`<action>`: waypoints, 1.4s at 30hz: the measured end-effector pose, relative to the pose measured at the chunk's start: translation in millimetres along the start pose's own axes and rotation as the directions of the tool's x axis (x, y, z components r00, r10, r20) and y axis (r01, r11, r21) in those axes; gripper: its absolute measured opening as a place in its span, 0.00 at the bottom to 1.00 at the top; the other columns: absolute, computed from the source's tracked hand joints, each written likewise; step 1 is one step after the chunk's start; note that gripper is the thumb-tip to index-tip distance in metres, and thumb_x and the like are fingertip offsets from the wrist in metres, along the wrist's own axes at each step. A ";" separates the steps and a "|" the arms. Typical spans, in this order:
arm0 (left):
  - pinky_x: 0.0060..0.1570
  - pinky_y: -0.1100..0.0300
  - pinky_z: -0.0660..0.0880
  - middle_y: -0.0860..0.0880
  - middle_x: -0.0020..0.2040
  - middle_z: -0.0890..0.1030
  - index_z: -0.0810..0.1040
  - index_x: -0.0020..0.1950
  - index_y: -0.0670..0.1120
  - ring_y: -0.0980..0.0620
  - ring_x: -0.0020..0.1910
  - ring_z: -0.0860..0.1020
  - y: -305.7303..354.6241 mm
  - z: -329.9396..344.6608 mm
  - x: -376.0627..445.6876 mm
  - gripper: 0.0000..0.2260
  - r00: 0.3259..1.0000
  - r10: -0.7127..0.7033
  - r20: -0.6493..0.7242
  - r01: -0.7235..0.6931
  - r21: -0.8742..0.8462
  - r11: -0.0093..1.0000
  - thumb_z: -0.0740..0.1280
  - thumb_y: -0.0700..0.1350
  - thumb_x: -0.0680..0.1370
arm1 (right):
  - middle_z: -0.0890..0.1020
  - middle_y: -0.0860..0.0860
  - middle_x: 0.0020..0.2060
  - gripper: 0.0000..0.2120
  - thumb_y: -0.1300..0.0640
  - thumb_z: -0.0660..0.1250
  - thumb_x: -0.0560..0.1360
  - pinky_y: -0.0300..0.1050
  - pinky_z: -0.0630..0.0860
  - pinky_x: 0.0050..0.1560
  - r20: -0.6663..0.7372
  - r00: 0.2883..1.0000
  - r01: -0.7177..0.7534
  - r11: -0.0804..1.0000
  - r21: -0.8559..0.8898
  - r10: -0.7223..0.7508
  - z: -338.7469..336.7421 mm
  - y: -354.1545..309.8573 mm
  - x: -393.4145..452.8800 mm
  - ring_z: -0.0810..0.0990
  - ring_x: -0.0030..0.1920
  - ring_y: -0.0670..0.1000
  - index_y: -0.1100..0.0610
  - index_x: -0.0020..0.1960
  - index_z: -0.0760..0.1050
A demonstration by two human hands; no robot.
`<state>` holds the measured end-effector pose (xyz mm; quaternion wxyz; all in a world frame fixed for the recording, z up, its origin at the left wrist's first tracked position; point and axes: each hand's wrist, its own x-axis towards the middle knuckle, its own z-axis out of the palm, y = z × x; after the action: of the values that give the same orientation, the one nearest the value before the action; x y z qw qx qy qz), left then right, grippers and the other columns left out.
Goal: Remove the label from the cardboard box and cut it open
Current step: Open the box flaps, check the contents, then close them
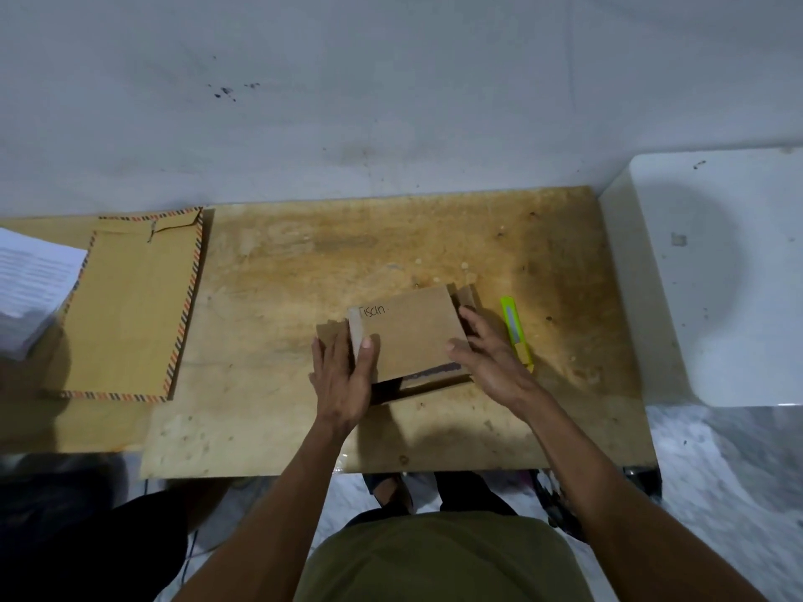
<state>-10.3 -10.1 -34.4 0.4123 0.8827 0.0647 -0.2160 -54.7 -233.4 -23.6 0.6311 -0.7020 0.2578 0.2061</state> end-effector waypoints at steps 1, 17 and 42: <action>0.76 0.40 0.40 0.53 0.81 0.55 0.57 0.80 0.56 0.50 0.80 0.40 3.6 -1.7 -0.4 0.35 1.000 -0.012 0.001 0.012 -0.001 1.000 0.48 0.70 0.76 | 0.74 0.45 0.68 0.39 0.41 0.72 0.69 0.54 0.70 0.70 0.029 1.000 0.005 1.000 -0.028 -0.004 -0.7 0.7 0.0 0.73 0.67 0.47 0.33 0.74 0.56; 0.53 0.50 0.78 0.46 0.49 0.83 0.83 0.55 0.45 0.46 0.52 0.80 65.2 -16.9 24.6 0.29 0.969 -0.086 -0.232 -0.002 -0.354 0.935 0.52 0.66 0.81 | 0.83 0.45 0.53 0.27 0.36 0.72 0.68 0.61 0.60 0.68 -0.229 0.863 0.278 0.802 -0.529 -0.451 -19.9 -42.8 11.6 0.73 0.63 0.48 0.45 0.63 0.76; 0.44 0.69 0.74 0.51 0.65 0.75 0.63 0.76 0.52 0.55 0.58 0.76 92.6 -16.8 52.1 0.26 0.994 0.084 -0.076 -0.109 -0.433 0.895 0.59 0.60 0.80 | 0.74 0.45 0.69 0.30 0.40 0.65 0.76 0.50 0.70 0.67 -0.258 0.882 0.367 0.918 -0.150 -0.394 -27.1 -76.9 37.9 0.72 0.68 0.44 0.44 0.75 0.60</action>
<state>69.1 -61.1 17.3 0.6076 0.7758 0.0787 -0.1509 21.7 -258.7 16.3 0.5812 -0.7906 0.1923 -0.0123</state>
